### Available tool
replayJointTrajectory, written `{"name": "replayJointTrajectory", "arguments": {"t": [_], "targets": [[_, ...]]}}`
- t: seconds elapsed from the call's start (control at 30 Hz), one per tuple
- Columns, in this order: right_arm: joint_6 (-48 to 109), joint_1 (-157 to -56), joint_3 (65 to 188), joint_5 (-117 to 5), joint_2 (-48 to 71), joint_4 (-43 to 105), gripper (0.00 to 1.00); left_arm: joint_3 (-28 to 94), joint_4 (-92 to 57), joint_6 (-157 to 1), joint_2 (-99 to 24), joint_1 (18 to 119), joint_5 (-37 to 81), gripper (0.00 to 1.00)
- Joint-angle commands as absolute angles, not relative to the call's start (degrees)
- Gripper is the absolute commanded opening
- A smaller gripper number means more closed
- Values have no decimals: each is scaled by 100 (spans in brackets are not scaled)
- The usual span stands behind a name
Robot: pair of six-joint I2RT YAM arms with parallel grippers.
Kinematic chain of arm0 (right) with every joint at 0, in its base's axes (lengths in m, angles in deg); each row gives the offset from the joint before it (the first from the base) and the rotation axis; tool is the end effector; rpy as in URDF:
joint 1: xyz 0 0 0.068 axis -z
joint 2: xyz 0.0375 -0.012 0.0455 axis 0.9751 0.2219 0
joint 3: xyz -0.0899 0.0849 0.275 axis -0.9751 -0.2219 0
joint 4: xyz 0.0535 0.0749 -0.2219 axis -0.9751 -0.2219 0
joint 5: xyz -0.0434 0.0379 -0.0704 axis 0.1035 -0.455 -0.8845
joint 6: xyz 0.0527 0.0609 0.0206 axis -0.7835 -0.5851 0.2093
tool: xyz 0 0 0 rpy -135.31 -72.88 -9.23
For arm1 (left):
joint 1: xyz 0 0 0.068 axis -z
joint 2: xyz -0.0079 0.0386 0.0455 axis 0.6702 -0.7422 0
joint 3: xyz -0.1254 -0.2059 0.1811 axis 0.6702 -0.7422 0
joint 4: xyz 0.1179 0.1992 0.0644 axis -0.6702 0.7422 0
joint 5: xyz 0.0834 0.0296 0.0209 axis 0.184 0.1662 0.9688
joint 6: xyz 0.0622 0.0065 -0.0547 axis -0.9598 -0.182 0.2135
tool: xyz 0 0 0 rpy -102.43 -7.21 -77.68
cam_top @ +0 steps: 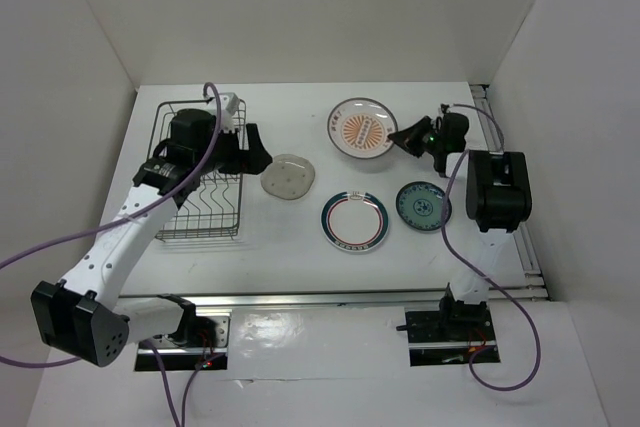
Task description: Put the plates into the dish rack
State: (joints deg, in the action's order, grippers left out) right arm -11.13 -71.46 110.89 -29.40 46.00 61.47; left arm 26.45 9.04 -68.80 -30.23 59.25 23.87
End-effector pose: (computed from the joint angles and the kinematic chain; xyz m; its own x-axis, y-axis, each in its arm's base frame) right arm 0.4442 -0.0038 0.1704 -0.5999 0.6854 -0.4128 0.0491 0.5465 0.8360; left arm 0.2520 -0.0866 0.3693 -0.5485 -0.2060 -0.8104 0.2079 0.9052 -0.3708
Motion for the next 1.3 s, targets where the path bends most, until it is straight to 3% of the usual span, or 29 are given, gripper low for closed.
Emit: {"name": "replayJointTrajectory", "arguments": {"t": [0.0,0.1,0.33,0.67,1.03,1.27], "targets": [[-1106,-7708,11726,-2389,4096,6694,0,2582,350,-6985,-3153,5913,1027,100],[-429,-8375,11937,-2327,3859,6244,0,2529,-46,-6871,-3398,5913,243,100],[-68,-9370,11612,-2301,3340,6444,0,2476,-328,-6589,-3619,5580,373,100],[433,-9529,11726,-3030,2777,5628,0,2415,-117,-6711,-3127,5465,919,100],[65,-9633,11603,-2082,2531,6190,0,2485,120,-6712,-3574,5465,1788,100],[55,-10038,11797,-1563,2698,6199,0,2485,-125,-6712,-3558,5412,1246,100]]}}
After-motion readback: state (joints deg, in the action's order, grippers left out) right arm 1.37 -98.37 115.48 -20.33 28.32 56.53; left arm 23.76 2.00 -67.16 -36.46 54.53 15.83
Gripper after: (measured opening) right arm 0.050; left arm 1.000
